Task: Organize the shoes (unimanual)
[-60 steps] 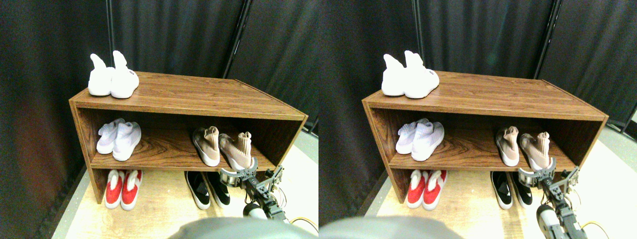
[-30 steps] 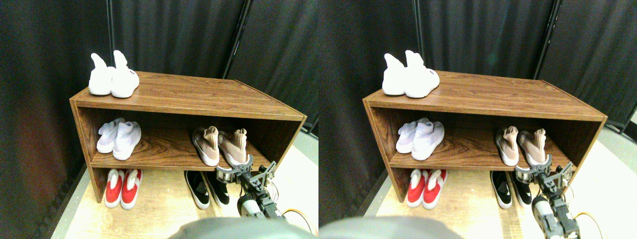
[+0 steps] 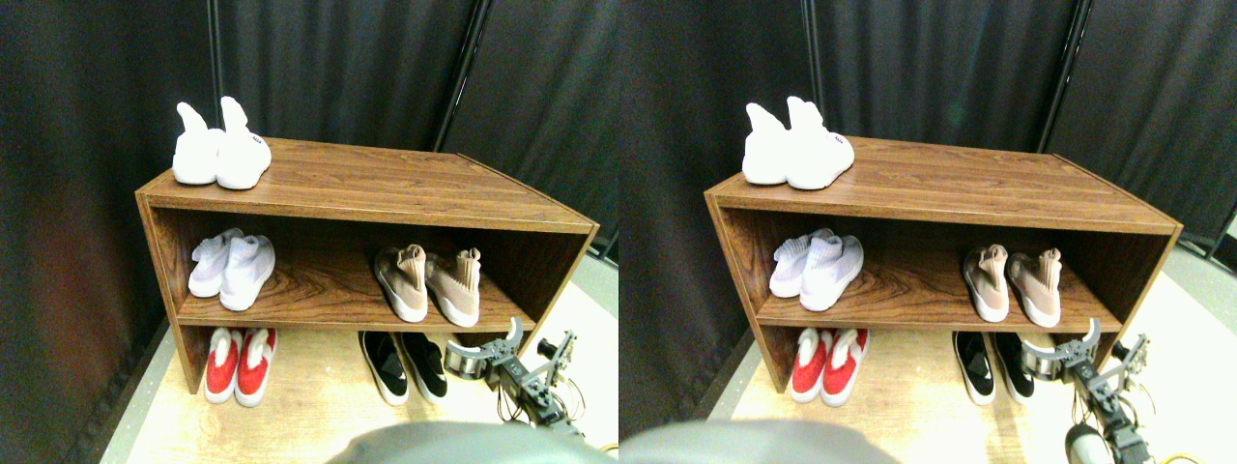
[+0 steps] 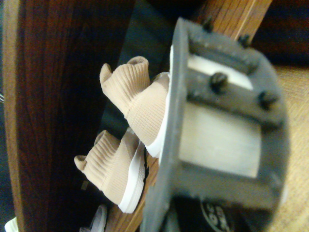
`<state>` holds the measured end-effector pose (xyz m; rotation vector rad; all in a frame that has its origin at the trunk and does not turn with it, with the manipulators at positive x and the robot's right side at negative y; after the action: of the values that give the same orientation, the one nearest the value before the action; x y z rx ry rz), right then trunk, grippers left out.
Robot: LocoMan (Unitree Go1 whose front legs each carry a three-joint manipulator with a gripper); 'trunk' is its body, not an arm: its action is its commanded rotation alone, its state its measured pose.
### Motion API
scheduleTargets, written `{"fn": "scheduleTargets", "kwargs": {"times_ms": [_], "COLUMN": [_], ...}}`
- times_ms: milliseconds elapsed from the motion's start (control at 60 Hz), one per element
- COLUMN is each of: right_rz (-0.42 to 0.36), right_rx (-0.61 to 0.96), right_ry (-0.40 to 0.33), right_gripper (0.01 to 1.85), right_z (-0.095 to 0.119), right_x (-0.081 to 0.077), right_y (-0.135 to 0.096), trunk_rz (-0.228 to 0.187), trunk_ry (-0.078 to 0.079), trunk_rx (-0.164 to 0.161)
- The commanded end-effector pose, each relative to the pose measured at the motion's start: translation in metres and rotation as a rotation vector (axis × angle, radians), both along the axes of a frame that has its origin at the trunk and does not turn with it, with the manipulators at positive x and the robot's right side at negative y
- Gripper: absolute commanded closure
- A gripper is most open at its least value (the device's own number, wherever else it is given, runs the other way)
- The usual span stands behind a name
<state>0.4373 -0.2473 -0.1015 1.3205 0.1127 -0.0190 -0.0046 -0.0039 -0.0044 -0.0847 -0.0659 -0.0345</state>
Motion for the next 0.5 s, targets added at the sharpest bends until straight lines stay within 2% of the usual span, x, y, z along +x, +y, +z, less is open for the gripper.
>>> {"fn": "scheduleTargets", "kwargs": {"times_ms": [17, 133, 300, 500], "right_rz": [0.017, 0.018, -0.030, -0.052], "right_rx": [-0.008, -0.026, -0.019, -0.052], "right_ry": [-0.067, -0.084, -0.132, -0.220], "right_gripper": [0.60, 0.65, 0.90, 1.37], "right_z": [0.015, 0.021, 0.032, 0.051], "right_x": [-0.009, -0.020, -0.036, -0.050], "right_y": [-0.002, -0.010, -0.023, -0.040], "trunk_rz": [0.001, -0.002, -0.005, -0.011], "trunk_ry": [0.021, 0.016, 0.009, 0.003], "trunk_rx": [-0.014, -0.012, -0.012, -0.013]}}
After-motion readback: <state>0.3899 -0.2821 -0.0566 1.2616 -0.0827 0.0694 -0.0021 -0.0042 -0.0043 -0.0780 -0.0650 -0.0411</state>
